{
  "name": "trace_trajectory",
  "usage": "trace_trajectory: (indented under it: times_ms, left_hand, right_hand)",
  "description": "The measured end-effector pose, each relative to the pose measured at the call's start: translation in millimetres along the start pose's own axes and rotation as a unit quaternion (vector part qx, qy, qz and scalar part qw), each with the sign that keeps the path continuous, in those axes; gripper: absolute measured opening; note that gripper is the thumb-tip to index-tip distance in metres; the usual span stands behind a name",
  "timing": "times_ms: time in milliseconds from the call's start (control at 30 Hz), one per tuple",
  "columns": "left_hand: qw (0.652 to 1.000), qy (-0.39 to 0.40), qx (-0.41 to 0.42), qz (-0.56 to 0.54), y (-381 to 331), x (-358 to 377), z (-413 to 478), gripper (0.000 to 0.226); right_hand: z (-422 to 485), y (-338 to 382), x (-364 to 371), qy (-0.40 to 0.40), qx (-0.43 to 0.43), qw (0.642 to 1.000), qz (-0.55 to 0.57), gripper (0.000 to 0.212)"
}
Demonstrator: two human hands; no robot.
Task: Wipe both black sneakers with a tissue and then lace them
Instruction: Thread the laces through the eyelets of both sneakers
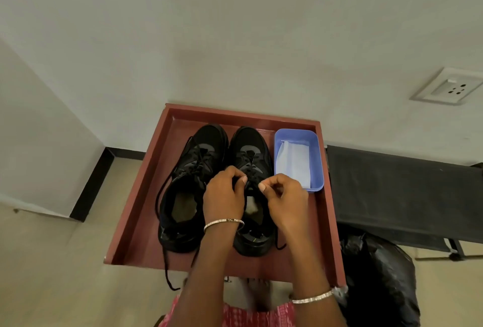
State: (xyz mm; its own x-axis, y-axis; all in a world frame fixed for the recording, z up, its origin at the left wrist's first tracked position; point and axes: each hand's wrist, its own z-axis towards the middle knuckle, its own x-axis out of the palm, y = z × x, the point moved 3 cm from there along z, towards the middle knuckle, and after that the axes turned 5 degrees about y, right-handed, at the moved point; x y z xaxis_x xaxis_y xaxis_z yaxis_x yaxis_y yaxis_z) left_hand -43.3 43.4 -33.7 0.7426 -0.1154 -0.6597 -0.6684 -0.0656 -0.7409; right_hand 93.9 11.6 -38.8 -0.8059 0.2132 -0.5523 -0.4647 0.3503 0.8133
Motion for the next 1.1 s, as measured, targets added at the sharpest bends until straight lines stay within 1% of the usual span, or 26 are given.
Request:
trace_trajectory:
  times_ms: [67, 167, 267, 367, 500, 567, 667, 733, 800, 833, 900, 967, 1033, 1100]
  left_hand:
    - [1.0, 0.007, -0.008, 0.015, 1.4, 0.9, 6.7, 0.01]
    - [0.999, -0.001, -0.025, 0.044, -0.8, 1.3, 8.2, 0.012]
    - [0.997, -0.021, -0.061, 0.04, -1.8, 1.9, 5.2, 0.014]
    - [0.996, -0.031, -0.083, 0.024, -1.8, 4.5, 4.2, 0.015]
    - [0.995, -0.043, -0.092, 0.015, -3.2, 5.6, 1.1, 0.014]
    - [0.996, -0.039, -0.076, 0.015, -2.1, 5.0, 1.8, 0.012]
    - [0.999, -0.008, -0.009, 0.038, 0.9, -0.7, 5.1, 0.013]
    - [0.998, 0.019, 0.023, 0.062, 3.3, -6.9, 6.0, 0.017]
    - [0.996, 0.035, 0.025, 0.075, 5.9, -13.3, 6.3, 0.023]
    - [0.996, 0.043, 0.024, 0.07, 7.5, -14.6, 6.8, 0.025]
    - [0.998, 0.063, 0.024, 0.021, 10.2, -13.2, 8.9, 0.027]
    - [0.995, 0.07, 0.0, -0.074, 13.2, -10.0, 11.2, 0.028]
    - [0.985, 0.067, -0.054, -0.147, 18.3, -7.0, 14.7, 0.03]
    - [0.979, 0.056, -0.101, -0.171, 24.1, -1.5, 17.7, 0.03]
  right_hand:
    - [4.8, -0.5, 0.6, 0.015, 0.004, 1.0, -0.02, 0.012]
    - [7.4, 2.3, 3.5, 0.012, 0.016, 0.997, -0.072, 0.017]
    - [7.1, 6.1, 5.8, -0.005, 0.03, 0.993, -0.116, 0.013]
    - [5.6, 5.0, 6.4, -0.03, 0.05, 0.992, -0.115, 0.005]
    - [1.7, 9.7, 9.4, -0.06, 0.072, 0.989, -0.117, 0.005]
    - [0.1, 11.0, 8.9, -0.066, 0.069, 0.99, -0.104, 0.003]
    - [0.5, 4.9, 2.4, -0.055, 0.037, 0.996, -0.054, 0.005]
    - [1.4, -2.9, -7.4, -0.025, 0.047, 0.998, -0.028, 0.015]
    - [1.1, -7.4, -15.7, 0.029, 0.064, 0.998, -0.001, 0.028]
    - [0.7, -7.5, -17.7, 0.052, 0.061, 0.997, 0.003, 0.031]
    - [1.0, -5.3, -15.8, 0.073, 0.036, 0.997, -0.008, 0.03]
    - [2.4, -1.8, -10.3, 0.054, 0.029, 0.998, 0.019, 0.032]
    - [5.0, -2.2, -6.3, 0.019, 0.062, 0.995, 0.08, 0.034]
    - [8.9, -8.8, -3.9, 0.001, 0.1, 0.989, 0.106, 0.031]
